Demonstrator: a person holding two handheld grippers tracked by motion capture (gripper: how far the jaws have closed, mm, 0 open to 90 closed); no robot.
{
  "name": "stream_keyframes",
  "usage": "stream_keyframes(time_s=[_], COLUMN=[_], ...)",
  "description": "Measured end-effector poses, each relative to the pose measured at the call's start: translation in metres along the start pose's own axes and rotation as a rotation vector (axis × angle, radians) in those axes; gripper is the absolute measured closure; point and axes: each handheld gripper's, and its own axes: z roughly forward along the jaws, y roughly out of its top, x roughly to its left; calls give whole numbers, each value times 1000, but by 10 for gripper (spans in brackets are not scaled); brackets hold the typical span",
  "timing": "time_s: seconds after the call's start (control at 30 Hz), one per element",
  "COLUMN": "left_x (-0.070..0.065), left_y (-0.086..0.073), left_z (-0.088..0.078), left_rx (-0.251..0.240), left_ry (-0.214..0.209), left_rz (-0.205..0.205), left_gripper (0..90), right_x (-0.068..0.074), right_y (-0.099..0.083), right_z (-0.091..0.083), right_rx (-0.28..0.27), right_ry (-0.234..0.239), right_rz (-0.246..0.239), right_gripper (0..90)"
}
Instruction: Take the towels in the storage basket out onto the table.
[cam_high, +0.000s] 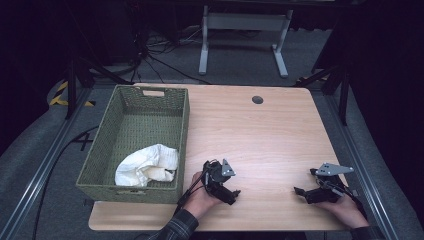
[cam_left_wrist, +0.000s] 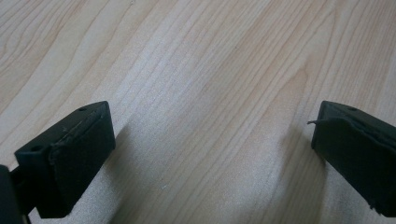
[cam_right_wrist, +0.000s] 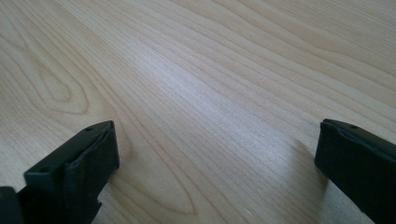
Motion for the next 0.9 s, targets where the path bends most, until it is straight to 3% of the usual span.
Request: stream_keyframes(time_s=[0.3, 0.9], left_x=[2, 5], left_y=[0, -2], left_z=[-3, -11], left_rx=[26, 60], left_ry=[2, 23], left_rz=[2, -30], left_gripper=[0, 1], right_x=[0, -1], right_y=[0, 1], right_z=[0, 0], right_rx=[2, 3], right_ry=[1, 8], right_rz=[-3, -6], right_gripper=[0, 0])
